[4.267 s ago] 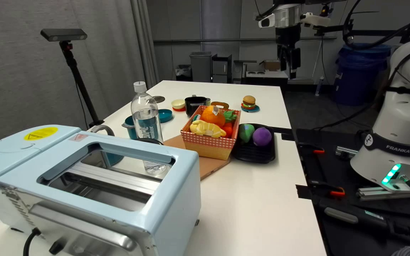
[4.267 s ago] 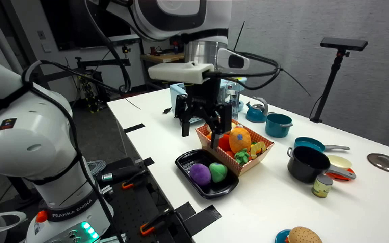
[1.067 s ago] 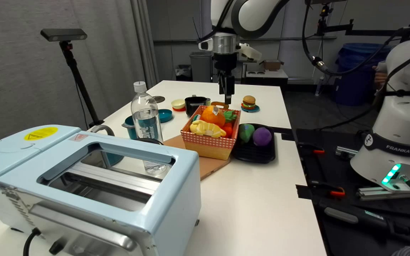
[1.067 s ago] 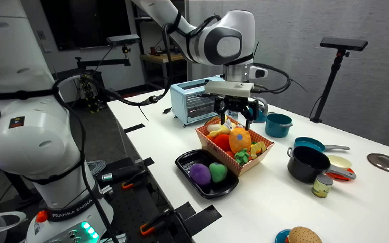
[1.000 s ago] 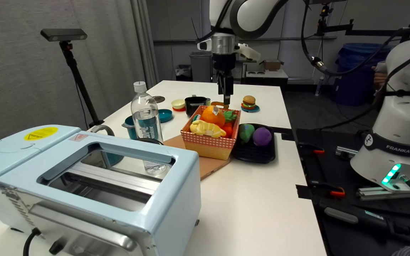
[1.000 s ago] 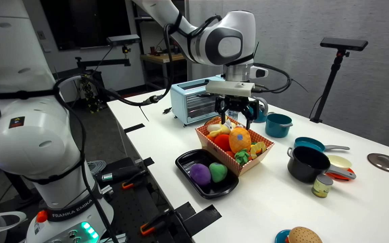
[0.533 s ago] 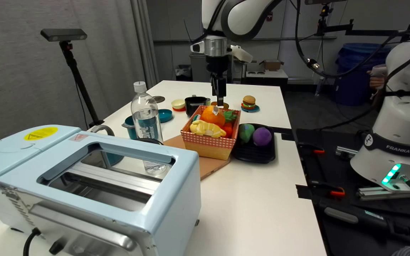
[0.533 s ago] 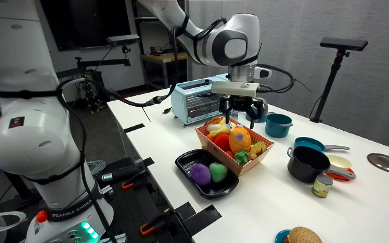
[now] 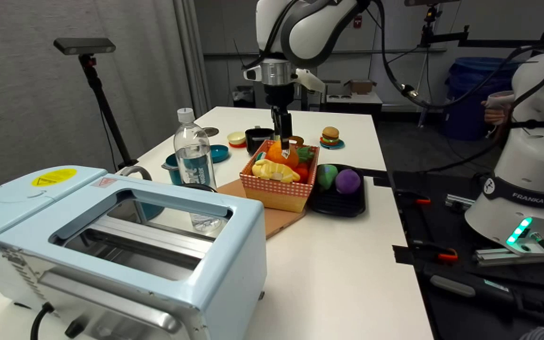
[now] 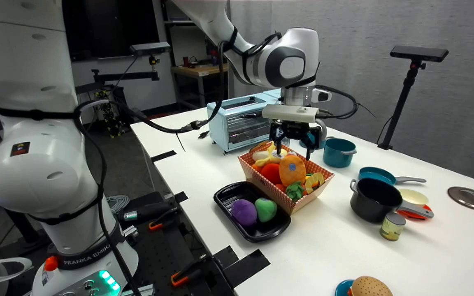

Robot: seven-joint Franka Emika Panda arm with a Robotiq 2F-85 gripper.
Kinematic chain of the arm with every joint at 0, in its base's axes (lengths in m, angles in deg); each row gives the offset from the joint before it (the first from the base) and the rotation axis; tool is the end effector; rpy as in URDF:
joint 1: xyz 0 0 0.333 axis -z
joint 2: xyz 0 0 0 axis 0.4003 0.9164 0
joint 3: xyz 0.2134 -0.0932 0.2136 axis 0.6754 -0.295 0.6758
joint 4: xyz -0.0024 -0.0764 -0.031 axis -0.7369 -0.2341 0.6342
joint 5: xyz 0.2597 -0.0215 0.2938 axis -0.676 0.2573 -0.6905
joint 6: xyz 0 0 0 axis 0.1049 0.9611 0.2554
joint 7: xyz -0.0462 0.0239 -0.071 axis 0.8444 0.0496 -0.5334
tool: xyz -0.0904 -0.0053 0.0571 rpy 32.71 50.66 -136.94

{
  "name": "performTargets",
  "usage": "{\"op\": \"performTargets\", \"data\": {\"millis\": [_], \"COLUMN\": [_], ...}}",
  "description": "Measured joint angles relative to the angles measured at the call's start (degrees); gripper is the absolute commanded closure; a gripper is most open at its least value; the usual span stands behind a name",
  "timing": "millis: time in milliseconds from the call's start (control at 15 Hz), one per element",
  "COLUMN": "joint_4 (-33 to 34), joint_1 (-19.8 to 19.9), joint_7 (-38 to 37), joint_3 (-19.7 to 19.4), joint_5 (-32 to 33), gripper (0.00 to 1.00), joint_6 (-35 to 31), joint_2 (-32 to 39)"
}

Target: Put the orange toy into the black pot.

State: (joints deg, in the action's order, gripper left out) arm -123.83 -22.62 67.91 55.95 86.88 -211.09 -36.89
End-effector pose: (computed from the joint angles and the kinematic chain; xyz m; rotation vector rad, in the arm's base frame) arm 0.5654 -0.0447 0.3253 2.9943 0.6755 -0.0326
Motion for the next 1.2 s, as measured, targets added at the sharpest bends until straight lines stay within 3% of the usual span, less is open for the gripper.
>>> {"op": "performTargets", "data": {"millis": [867,933,1000,1200], "joint_4": [2.65,2.61,2.57,2.44], "joint_1": [0.69,0.95,1.30,2.50], "joint_7": [-0.64,-0.66,-0.67,-0.78], "joint_3": [0.71,0.71,0.71,0.67], "joint_5": [0.21,0.21,0.21,0.19], "gripper": [0.01,0.11,0.26,0.48], "joint_6": [0.00,0.00,-0.01,-0.01], "joint_2": [6.68,7.01,7.27,7.89]}}
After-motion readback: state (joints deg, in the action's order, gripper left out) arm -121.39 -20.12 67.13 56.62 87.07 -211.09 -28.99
